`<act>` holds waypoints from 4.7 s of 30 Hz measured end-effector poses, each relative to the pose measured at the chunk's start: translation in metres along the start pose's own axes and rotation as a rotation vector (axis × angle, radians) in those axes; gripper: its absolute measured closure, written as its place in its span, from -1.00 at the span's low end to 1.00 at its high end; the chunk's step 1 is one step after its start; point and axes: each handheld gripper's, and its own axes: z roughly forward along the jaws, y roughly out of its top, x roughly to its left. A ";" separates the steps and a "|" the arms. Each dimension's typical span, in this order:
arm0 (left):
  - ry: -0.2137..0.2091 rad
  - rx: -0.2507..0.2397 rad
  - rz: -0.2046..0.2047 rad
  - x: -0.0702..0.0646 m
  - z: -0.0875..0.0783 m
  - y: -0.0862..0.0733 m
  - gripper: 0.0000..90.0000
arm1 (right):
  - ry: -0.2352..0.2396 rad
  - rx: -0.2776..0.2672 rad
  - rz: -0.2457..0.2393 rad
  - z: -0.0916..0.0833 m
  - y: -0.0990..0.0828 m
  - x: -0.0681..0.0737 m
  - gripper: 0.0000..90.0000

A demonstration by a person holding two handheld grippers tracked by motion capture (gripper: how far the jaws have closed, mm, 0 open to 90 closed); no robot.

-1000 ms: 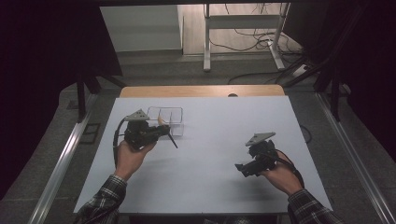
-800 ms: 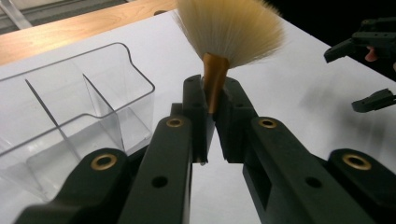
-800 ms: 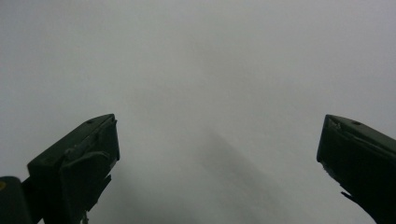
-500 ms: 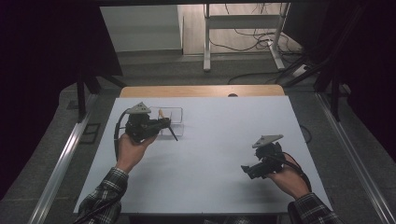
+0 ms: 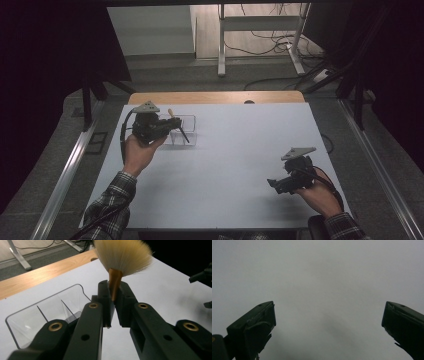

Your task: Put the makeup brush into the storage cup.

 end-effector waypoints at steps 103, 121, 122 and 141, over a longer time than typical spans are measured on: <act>0.127 0.102 0.027 0.032 0.074 0.006 0.84 | -0.035 0.021 0.068 -0.018 -0.029 -0.013 -1.00; 0.127 0.128 0.058 0.028 0.085 -0.007 0.46 | -0.029 0.035 0.060 -0.016 -0.029 -0.013 -1.00; 0.139 0.126 0.064 0.027 0.085 -0.004 0.14 | -0.030 0.034 0.060 -0.016 -0.029 -0.013 -1.00; 0.127 0.173 0.021 0.035 0.077 0.006 -1.00 | -0.030 0.034 0.060 -0.016 -0.029 -0.013 -1.00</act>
